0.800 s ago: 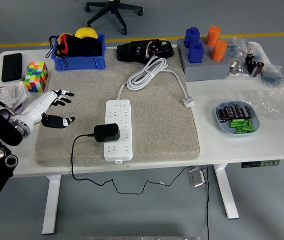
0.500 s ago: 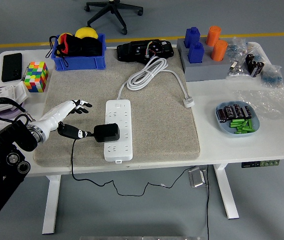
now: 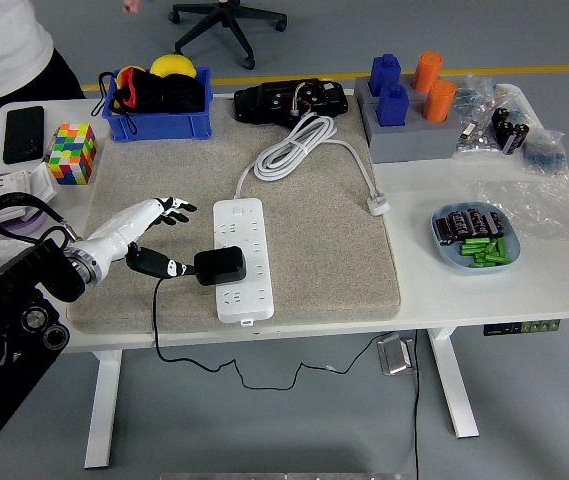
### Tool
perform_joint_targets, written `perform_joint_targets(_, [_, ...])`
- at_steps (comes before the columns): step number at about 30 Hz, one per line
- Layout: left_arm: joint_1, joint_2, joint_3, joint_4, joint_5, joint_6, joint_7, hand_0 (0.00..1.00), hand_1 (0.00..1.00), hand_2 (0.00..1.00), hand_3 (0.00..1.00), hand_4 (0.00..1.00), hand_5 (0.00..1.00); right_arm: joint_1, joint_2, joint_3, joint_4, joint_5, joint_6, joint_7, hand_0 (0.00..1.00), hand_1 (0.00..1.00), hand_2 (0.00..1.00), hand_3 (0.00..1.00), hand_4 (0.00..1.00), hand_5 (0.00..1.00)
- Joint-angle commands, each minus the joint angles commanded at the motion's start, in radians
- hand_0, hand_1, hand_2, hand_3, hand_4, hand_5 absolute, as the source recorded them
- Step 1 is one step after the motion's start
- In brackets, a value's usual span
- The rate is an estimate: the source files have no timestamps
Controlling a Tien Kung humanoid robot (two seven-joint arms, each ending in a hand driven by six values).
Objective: Pull the plug out,throw it away,press the button
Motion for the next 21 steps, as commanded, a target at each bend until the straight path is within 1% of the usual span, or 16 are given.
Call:
perform_joint_targets(4, [0.002, 0.011, -0.005, -0.023, 0.014, -0.031, 0.016, 0.8, 0.797, 0.794, 0.849, 0.901, 0.002, 0.001, -0.001, 0.001, 0.0, -0.001, 0.0, 0.0, 0.753, 0.703, 0.71, 0.724, 0.76, 0.652])
perform_joint_targets(5, [0.0, 0.014, 0.005, -0.032, 0.005, -0.037, 0.015, 0.805, 0.799, 0.797, 0.847, 0.859, 0.002, 0.001, -0.001, 0.003, 0.0, -0.001, 0.0, 0.0, 0.753, 0.703, 0.71, 0.723, 0.76, 0.652])
perform_joint_targets(8, [-0.005, 0.015, 0.03, -0.04, -0.018, -0.042, 0.011, 0.805, 0.799, 0.797, 0.847, 0.859, 0.002, 0.003, -0.001, 0.003, 0.0, -0.001, 0.0, 0.0, 0.753, 0.703, 0.71, 0.723, 0.76, 0.652])
perform_joint_targets(10, [-0.009, 0.008, 0.048, -0.037, -0.021, -0.042, 0.011, 0.805, 0.799, 0.797, 0.847, 0.859, 0.002, 0.005, 0.0, 0.004, 0.001, 0.0, 0.0, 0.0, 0.753, 0.703, 0.71, 0.723, 0.76, 0.652])
perform_joint_targets(11, [-0.011, 0.003, 0.056, -0.034, -0.025, -0.041, 0.01, 0.807, 0.801, 0.798, 0.85, 0.904, 0.002, 0.005, 0.001, 0.003, 0.001, 0.001, 0.001, 0.0, 0.754, 0.703, 0.71, 0.724, 0.76, 0.653])
perform_joint_targets(16, [-0.024, -0.015, 0.082, -0.014, -0.035, -0.026, 0.008, 0.807, 0.801, 0.798, 0.85, 0.904, 0.002, 0.005, 0.003, 0.004, 0.0, 0.001, 0.001, 0.0, 0.754, 0.703, 0.71, 0.724, 0.76, 0.653])
perform_joint_targets(17, [-0.028, -0.017, 0.088, -0.009, -0.038, -0.024, 0.008, 0.807, 0.781, 0.782, 0.853, 0.929, 0.002, 0.005, 0.004, 0.004, -0.001, 0.001, 0.001, 0.0, 0.752, 0.704, 0.71, 0.721, 0.761, 0.652])
perform_joint_targets(21, [-0.045, -0.027, 0.115, 0.016, -0.044, -0.027, 0.016, 0.807, 0.781, 0.782, 0.853, 0.929, 0.002, 0.005, 0.003, 0.003, -0.002, 0.002, 0.001, 0.0, 0.752, 0.704, 0.71, 0.721, 0.761, 0.652])
